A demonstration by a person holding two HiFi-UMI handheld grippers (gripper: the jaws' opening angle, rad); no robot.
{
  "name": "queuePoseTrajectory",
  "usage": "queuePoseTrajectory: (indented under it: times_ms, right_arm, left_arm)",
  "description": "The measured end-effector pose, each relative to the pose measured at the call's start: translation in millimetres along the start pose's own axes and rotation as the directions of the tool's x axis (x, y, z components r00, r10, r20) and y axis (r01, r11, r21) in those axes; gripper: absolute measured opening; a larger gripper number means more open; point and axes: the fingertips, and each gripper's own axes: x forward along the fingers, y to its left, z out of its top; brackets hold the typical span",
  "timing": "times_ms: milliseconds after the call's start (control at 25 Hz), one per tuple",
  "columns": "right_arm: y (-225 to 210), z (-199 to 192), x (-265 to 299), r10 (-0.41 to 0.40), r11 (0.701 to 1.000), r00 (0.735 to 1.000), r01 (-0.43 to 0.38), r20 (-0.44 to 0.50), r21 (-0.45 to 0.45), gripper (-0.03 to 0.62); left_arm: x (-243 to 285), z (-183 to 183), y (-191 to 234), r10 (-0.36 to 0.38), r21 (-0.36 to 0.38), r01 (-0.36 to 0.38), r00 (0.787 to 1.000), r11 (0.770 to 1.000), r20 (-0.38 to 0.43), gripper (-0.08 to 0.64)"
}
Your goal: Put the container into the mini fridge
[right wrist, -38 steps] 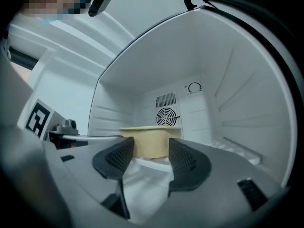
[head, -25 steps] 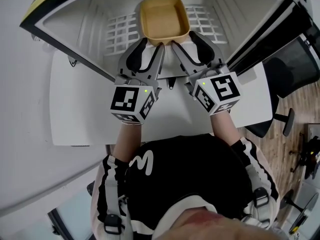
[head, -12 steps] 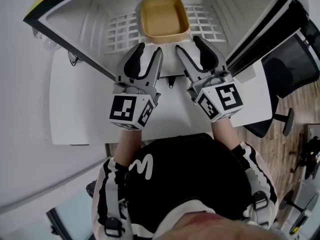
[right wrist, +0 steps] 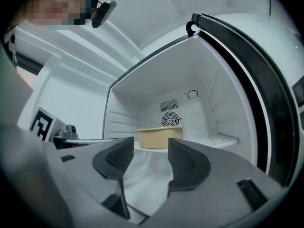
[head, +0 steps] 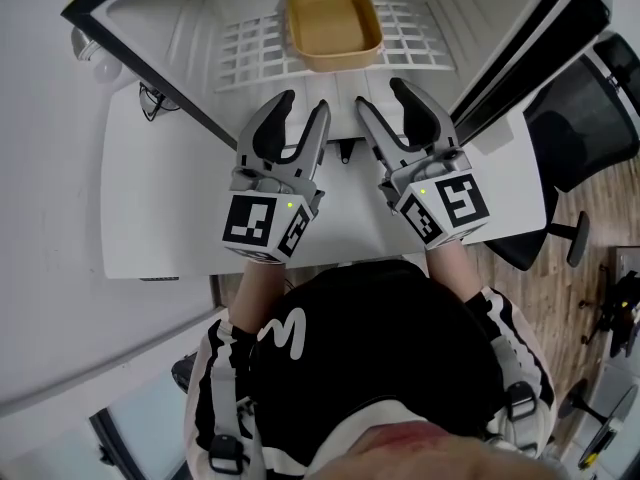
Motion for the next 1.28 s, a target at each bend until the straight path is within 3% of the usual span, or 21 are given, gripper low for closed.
queuePoseTrajectory:
  times_ms: [280, 800, 1280]
  right_arm:
    - [10, -6, -13, -0.009, 1.000, 1.000, 0.009, -0.010, 0.001, 0.195]
    - [30, -15, -24, 0.013, 1.000, 0.999, -0.014, -0.036, -0.004, 0.184]
    - [42, -25, -37, 0.021, 1.000, 0.998, -0.021, -0.053, -0.004, 0.089]
  left_arm:
    - [-14, -5, -11, -0.021, 0.008, 0.021, 1.000, 1.000, -0.006, 0.179]
    - [-33, -12, -22, -0.038, 0.002, 0.038, 0.999, 0.999, -0.015, 0.169]
    - [-48, -24, -26, -0.038, -0.006, 0.038, 0.999, 0.999, -0.035, 0.127]
